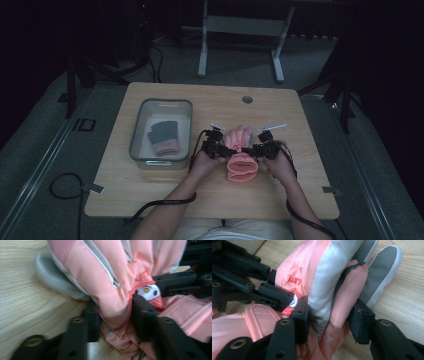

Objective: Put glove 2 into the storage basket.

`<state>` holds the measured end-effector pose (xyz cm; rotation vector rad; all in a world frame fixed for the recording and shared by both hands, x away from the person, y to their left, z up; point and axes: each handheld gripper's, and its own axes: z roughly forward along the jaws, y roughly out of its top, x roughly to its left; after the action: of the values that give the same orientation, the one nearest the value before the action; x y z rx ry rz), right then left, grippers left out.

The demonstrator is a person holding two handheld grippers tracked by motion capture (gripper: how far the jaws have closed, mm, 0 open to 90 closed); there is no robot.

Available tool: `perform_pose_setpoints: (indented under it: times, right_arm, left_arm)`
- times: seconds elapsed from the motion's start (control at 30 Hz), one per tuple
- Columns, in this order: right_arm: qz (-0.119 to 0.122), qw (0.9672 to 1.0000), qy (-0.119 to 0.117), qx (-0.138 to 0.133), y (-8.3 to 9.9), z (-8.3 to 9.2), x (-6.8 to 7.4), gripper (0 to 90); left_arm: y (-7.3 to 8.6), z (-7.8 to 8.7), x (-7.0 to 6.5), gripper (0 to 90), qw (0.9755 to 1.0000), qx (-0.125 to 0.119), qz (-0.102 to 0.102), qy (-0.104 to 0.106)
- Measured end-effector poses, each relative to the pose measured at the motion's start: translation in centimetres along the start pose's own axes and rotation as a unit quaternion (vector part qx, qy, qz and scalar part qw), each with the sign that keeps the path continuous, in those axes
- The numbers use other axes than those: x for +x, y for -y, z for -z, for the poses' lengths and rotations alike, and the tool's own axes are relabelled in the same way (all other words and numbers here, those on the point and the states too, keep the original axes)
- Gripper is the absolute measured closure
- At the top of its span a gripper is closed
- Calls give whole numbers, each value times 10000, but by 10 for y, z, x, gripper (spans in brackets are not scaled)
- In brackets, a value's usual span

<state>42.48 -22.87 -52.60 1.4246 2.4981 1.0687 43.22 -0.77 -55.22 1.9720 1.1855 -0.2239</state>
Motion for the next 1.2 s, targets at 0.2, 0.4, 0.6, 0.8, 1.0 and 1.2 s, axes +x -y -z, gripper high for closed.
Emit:
perform_pose_setpoints:
  times: [0.2,0.4,0.6,0.8,1.0,1.2]
  right_arm:
    - [-60,9999,-40,-149,1,5,2,645]
    - [-140,9993,-232,-267,4,13,1,657]
    - [-82,9985,-218,-499,-1,26,8,663]
    - [-7,9976,-231,-651,-11,39,14,666]
    - [87,9964,-244,-811,-27,51,23,666]
    - [259,9939,-254,-1042,-51,65,38,666]
  left_arm:
    - [-5,7,-11,741,9993,-25,-360,-67]
    - [-9,15,-21,750,9985,18,-537,-43]
    - [-15,28,-33,755,9971,-105,-742,-166]
    - [-26,48,-47,757,9950,-209,-931,-282]
    - [-38,68,-54,757,9936,-341,-1021,-341]
    - [-51,98,-62,757,9910,-488,-1140,-512]
